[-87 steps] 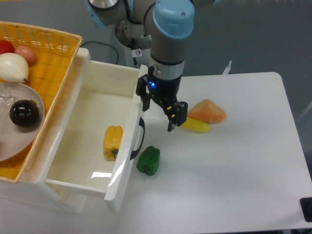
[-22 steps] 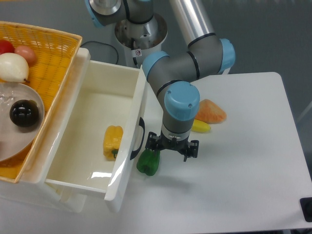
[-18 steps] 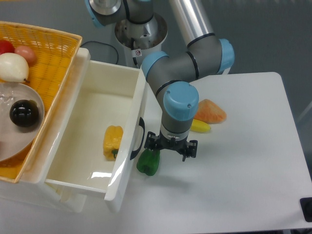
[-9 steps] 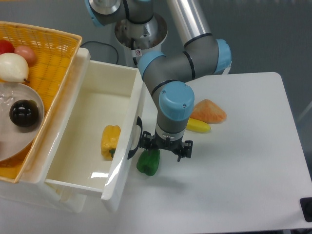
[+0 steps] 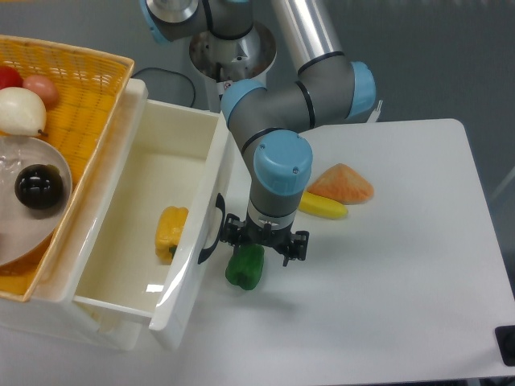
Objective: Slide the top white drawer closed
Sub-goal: 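Push the drawer front with the gripper, sliding the drawer into the cabinet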
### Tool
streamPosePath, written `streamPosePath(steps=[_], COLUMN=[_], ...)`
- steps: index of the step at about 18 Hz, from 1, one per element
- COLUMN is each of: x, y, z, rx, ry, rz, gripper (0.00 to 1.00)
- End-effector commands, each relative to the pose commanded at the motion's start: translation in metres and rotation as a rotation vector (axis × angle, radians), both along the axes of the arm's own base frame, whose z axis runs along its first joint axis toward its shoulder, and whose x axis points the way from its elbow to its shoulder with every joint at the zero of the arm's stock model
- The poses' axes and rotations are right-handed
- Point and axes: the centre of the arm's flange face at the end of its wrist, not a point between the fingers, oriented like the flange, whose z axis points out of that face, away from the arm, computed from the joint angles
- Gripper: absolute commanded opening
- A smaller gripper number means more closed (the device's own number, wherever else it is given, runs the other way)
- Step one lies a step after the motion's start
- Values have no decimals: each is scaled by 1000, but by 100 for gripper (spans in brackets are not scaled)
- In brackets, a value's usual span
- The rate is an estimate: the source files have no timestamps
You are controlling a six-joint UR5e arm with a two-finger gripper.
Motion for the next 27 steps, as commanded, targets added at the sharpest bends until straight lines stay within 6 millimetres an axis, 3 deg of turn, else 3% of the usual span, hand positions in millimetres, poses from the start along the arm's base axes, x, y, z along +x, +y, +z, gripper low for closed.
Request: streamPosePath(steps=[10,27], x=[24,41], y=[4,8], z=[4,9], rx=[4,19], ry=[-7,-45], rz=[-26,-44], gripper=[100,100])
